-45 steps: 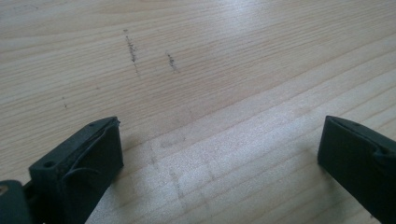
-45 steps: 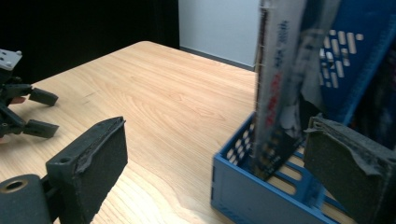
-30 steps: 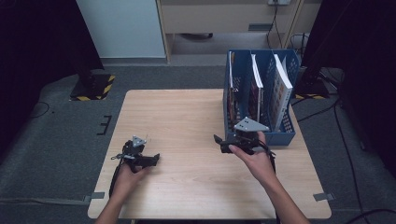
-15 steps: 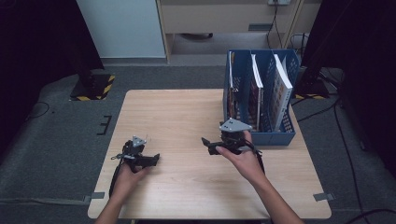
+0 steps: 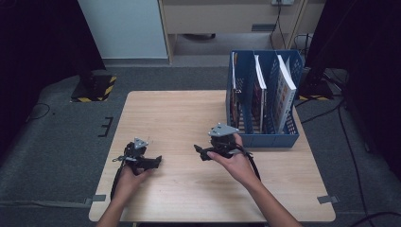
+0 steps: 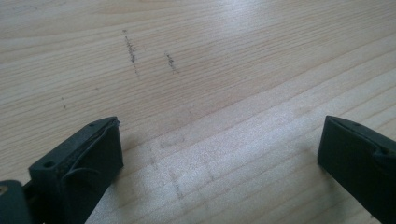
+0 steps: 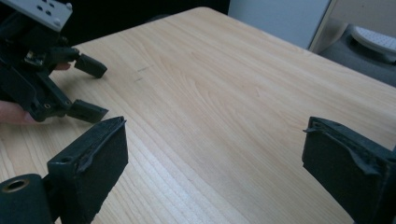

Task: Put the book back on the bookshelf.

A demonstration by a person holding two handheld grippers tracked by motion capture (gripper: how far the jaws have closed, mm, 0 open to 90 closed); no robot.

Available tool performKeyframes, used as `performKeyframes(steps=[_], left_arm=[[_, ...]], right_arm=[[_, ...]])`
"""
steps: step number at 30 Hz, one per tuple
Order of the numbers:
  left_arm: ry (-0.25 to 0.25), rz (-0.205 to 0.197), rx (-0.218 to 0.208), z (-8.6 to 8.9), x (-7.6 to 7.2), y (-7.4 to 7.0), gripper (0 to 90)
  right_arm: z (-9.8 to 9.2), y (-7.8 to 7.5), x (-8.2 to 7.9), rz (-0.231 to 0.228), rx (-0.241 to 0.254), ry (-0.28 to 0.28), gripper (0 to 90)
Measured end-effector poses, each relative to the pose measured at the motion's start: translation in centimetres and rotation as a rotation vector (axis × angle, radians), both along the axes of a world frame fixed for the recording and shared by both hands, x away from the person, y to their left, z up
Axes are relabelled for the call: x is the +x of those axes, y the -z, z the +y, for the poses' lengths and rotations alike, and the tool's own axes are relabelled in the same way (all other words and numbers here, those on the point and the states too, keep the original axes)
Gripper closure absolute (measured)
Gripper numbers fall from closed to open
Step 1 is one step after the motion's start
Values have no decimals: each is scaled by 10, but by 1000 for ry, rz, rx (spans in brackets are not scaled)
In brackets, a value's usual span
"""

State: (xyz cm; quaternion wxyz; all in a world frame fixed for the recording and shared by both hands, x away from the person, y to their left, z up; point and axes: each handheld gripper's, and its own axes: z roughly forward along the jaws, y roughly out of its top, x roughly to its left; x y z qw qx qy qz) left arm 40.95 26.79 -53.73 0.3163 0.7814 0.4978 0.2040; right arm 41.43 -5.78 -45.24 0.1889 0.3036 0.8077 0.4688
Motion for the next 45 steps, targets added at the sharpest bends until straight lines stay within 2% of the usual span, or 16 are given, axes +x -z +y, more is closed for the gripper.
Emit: performKeyframes(steps=[5, 16, 23, 34, 40, 45], left_arm=[[0, 0, 0, 0, 0, 0, 0], [0, -1, -1, 0, 0, 0, 0], [0, -1, 0, 0, 0, 0, 0], [0, -1, 0, 0, 0, 0, 0], [0, -1, 0, 0, 0, 0, 0], [0, -1, 0, 0, 0, 0, 0]], right_arm=[[6, 12, -1, 39, -9, -10, 87], [12, 49, -10, 121, -87, -46, 97], [17, 69, -6, 175, -113, -52, 97], [16, 82, 4, 223, -121, -15, 99], [13, 85, 7, 226, -122, 1, 98], [12, 86, 8, 209, -129, 29, 96]])
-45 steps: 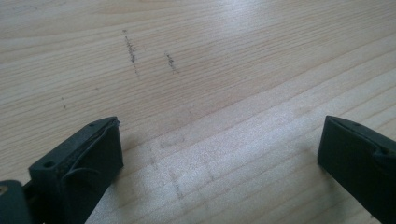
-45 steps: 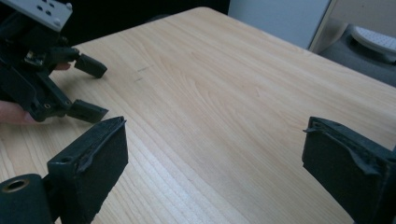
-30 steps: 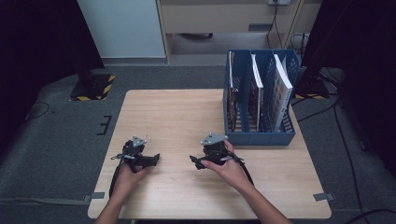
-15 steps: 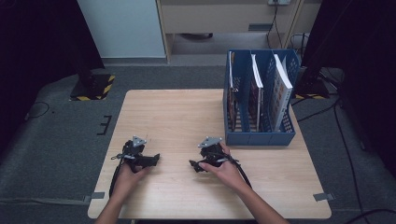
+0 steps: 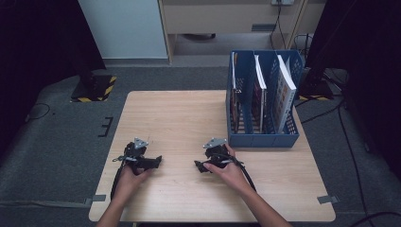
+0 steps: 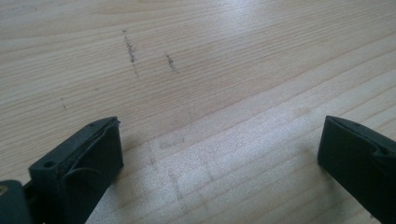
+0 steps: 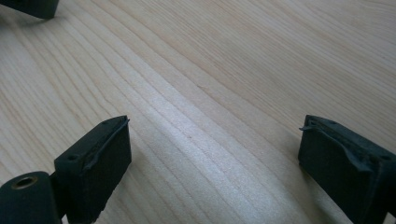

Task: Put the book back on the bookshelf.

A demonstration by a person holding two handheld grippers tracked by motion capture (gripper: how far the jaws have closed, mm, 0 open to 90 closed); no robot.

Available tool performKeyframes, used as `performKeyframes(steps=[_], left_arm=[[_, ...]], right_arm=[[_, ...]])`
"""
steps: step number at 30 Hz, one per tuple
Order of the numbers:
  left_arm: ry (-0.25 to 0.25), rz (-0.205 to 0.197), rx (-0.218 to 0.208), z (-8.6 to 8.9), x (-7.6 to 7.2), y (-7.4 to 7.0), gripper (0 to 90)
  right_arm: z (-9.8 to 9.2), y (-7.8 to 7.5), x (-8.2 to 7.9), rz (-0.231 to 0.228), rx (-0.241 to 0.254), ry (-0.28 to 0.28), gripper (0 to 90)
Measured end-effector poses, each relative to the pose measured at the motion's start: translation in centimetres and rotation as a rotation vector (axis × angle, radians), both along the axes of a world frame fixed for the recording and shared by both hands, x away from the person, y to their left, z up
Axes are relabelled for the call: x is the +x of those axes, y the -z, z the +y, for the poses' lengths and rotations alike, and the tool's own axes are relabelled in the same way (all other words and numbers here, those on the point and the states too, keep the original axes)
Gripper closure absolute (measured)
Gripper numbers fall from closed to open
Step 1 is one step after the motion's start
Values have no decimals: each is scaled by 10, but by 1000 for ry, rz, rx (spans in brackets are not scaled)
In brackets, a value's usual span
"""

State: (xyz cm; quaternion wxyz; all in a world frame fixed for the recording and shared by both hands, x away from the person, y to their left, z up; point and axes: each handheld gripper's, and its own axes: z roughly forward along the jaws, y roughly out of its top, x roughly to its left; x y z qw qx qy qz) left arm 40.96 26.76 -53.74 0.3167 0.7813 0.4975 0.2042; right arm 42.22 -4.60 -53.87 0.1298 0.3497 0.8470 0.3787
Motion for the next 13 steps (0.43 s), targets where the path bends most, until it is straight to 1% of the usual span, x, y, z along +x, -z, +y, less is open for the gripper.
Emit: performKeyframes(steps=[5, 6, 8, 13], left_arm=[[0, 0, 0, 0, 0, 0, 0], [0, 0, 0, 0, 0, 0, 0], [0, 0, 0, 0, 0, 0, 0], [0, 0, 0, 0, 0, 0, 0]], right_arm=[[-1, 0, 0, -16, -41, 30, 77], [-1, 0, 0, -10, -39, 37, 75], [-3, 1, -1, -13, -42, 37, 72], [-10, 0, -6, -10, -42, 51, 71]])
